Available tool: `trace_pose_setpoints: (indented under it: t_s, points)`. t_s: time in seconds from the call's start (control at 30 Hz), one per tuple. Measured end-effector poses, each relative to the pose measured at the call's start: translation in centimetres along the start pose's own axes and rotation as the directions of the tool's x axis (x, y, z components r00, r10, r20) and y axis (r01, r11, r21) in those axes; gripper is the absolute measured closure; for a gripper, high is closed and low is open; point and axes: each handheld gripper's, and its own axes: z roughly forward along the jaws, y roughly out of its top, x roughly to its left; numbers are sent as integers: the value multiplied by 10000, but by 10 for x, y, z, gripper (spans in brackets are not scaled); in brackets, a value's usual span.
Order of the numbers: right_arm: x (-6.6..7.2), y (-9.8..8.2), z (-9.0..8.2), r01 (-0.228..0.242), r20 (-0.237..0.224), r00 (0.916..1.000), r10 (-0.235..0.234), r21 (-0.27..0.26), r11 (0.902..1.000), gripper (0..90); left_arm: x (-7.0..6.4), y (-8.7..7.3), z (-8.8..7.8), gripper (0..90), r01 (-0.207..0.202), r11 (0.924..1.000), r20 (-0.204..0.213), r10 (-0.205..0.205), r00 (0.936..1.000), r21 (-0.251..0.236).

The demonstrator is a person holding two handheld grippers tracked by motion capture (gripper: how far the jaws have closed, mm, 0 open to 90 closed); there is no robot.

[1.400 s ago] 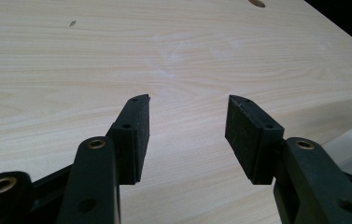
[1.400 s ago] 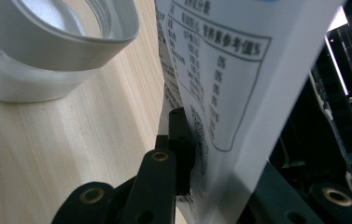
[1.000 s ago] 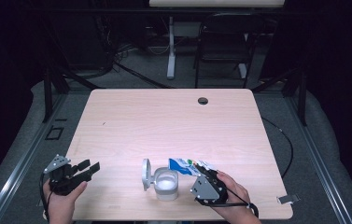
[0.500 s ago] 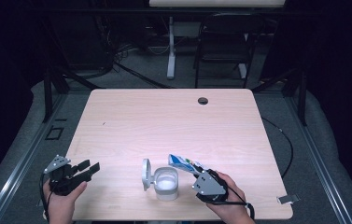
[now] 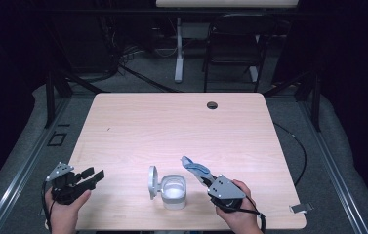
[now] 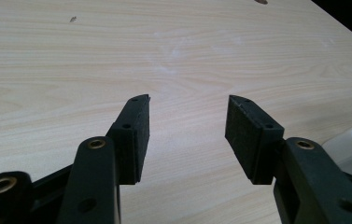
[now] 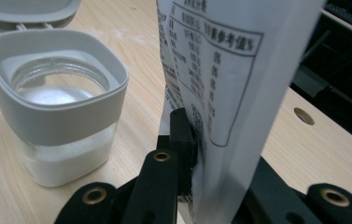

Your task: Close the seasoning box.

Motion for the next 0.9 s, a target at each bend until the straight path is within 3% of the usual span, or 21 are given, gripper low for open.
trace_pose_setpoints:
  t_s: [0.17, 0.47, 0.7, 0.9]
  points:
    - [-7, -5, -2, -632, -52, 9980, 631, -128, 9979, 850, 0, 0, 0, 504, -11, 10000, -6, 11, 10000, -10]
    - [-16, -16, -2, -1260, 177, 9919, 1261, -41, 9920, 850, -1, 0, 0, 505, -82, 10000, -30, 82, 10000, 23]
    - [-21, -25, 0, -1455, 383, 9888, 1444, 289, 9889, 851, -1, 0, -1, 504, -88, 10000, -6, 88, 10000, 35]
    - [-24, -28, 1, -1661, 539, 9848, 1649, 198, 9859, 851, -1, 0, 0, 504, -75, 10000, -14, 75, 10000, -9]
